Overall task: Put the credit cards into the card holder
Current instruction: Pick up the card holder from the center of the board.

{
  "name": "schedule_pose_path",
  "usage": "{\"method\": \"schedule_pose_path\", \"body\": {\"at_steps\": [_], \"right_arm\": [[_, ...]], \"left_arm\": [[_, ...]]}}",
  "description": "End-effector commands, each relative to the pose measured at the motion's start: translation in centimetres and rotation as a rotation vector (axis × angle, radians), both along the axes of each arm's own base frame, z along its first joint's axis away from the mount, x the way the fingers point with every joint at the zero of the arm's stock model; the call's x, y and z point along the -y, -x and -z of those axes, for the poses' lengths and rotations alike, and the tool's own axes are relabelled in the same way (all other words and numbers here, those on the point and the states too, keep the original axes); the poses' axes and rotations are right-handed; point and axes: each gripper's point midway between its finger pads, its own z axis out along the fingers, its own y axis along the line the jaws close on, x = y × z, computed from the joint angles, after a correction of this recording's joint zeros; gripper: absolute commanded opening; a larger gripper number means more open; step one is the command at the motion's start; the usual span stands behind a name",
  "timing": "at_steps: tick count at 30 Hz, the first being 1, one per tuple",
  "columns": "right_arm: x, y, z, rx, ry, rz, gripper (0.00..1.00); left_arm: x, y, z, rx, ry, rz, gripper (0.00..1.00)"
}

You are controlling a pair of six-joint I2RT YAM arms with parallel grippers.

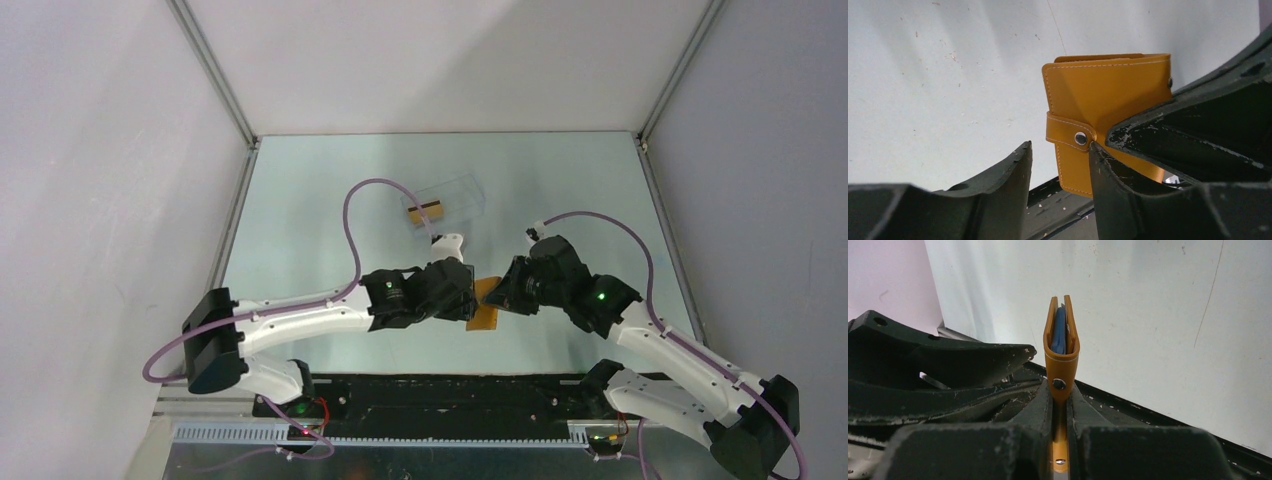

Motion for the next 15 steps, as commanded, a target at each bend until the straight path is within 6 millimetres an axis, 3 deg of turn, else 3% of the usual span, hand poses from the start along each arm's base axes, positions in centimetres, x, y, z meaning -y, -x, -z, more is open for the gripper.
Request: {"method": "schedule_pose_path", "body": {"at_steps": [1,9,13,15], "right_arm": [[-1.5,0.6,-4.2,0.045,-0.128,-0.053,0.00],[-1.1,0.9,-5.0,0.065,-0.147,-0.068,0.00],[-0.6,1.0,-5.3,0.068,-0.147,-0.070,0.00],[-0.5,1.1,-5.3,0.070,-0.147,-0.076,0.00]], "left_arm": [[-4.6,-2.5,3.5,-0.034,-0.110,-0.198,0.50],[-9.4,-2.6,7.4,-0.161,-0.172,-0.342,0.48],[-11.5,-2.5,8.0,-0.192,-0.163,-0.407,0.48],[-11.8,-2.7,7.2,-0.173,-0.145,-0.404,0.50]]}}
